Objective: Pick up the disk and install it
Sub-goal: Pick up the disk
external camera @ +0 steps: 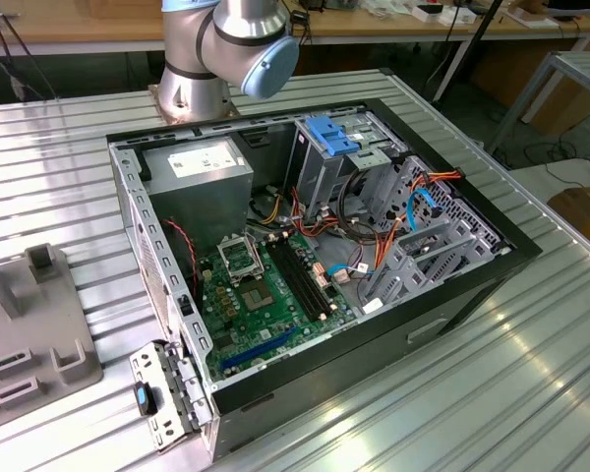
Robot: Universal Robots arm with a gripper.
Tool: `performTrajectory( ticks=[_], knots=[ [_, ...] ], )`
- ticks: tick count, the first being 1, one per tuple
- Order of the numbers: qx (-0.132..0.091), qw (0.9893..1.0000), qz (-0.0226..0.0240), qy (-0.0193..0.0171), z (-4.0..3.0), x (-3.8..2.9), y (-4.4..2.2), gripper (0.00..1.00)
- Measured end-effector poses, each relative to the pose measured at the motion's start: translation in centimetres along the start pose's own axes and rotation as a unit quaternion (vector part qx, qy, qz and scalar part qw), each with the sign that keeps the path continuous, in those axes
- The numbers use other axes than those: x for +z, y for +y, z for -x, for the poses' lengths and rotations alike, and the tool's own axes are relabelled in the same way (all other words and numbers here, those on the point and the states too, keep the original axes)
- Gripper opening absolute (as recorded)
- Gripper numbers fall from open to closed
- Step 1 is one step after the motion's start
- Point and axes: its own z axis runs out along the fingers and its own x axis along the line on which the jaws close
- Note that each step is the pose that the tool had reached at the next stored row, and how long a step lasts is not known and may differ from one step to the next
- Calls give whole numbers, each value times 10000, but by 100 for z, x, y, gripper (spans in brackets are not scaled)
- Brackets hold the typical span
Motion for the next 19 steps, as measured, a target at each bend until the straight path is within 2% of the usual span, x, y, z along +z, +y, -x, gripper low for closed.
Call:
performTrajectory(
  ticks=[4, 5, 7, 9, 11, 14, 17, 19],
  knots=[
    [0, 10000, 1, 0, 1, -28, -1, 37],
    [0, 10000, 0, 0, 2, -63, -2, 37],
    [0, 10000, 0, 0, 6, -251, -9, 37],
    [0, 10000, -1, 0, 10, -388, -14, 37],
    [0, 10000, 0, 0, 15, -586, -21, 37],
    [0, 10000, 0, 0, 22, -848, -30, 37],
    [0, 10000, 1, 0, 25, -987, -35, 37],
    [0, 10000, 0, 0, 29, -1121, -39, 37]
  ],
)
